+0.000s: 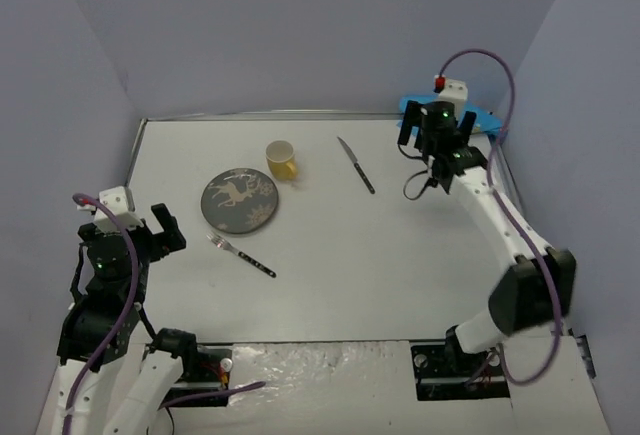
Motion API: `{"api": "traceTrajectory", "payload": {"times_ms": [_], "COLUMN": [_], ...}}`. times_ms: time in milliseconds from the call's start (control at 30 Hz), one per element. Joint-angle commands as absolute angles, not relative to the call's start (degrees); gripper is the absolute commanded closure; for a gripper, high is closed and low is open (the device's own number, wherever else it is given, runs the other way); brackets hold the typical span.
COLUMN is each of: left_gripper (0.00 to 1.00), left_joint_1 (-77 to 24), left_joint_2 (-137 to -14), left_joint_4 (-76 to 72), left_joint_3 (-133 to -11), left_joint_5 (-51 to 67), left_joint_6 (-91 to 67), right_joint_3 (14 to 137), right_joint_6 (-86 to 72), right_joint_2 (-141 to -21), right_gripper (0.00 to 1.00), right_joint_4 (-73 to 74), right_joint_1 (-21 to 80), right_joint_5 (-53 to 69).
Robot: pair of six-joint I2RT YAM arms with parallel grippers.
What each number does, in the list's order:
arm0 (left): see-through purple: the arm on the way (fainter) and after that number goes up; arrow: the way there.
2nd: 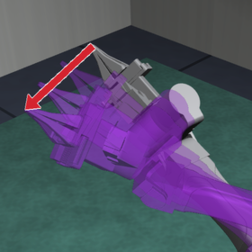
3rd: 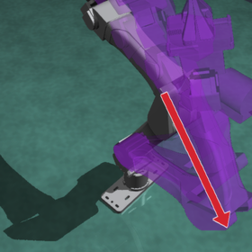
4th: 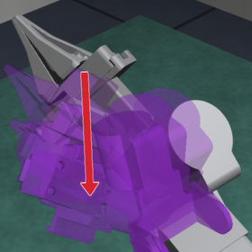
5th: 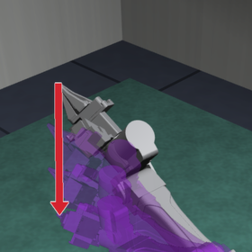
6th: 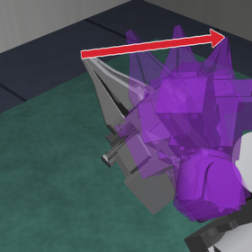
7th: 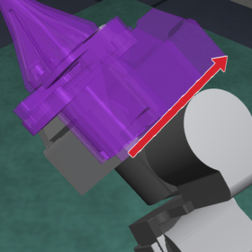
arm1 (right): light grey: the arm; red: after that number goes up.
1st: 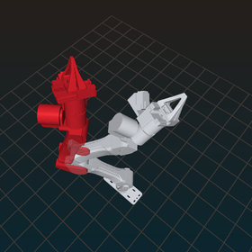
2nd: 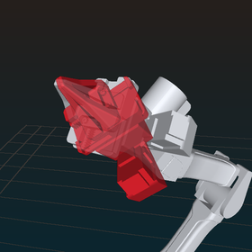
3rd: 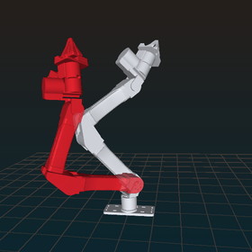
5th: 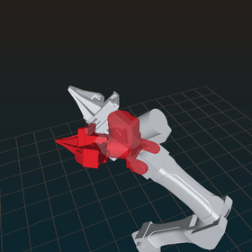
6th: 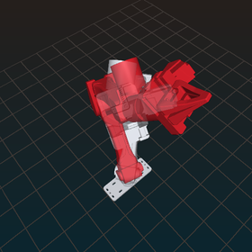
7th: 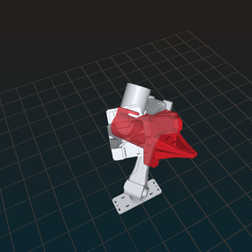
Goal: Set the dinner table for one person
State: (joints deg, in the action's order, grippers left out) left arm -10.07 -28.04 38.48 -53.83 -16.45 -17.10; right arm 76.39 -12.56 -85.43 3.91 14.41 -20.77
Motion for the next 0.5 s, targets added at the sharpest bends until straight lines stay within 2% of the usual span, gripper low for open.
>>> {"api": "traceTrajectory", "payload": {"times_ms": [0,100,267,467], "left_gripper": [0.03,0.03,0.03,0.03], "left_joint_1": [-9.8,-9.4,-9.3,-9.2], "left_joint_2": [-31.4,-32.1,-33.3,-34.9], "left_joint_4": [33.4,34.9,36.0,36.3], "left_joint_3": [-53.7,-53.6,-53.9,-54.2], "left_joint_5": [-16.3,-17.3,-17.9,-18.4], "left_joint_6": [-17.1,-16.6,-16.7,-16.6], "right_joint_3": [87.7,96.6,109.8,118.7], "right_joint_6": [-9.6,-8.1,-7.0,-7.4], "right_joint_2": [-100.7,-113.8,-128.5,-137.9], "right_gripper": [0.00,0.00,0.02,0.05], "right_joint_4": [-4.8,-7.1,-9.3,-10.0], "right_joint_1": [11.2,9.6,6.0,2.9], "right_joint_5": [-23.2,-23.4,-20.8,-16.6]}}
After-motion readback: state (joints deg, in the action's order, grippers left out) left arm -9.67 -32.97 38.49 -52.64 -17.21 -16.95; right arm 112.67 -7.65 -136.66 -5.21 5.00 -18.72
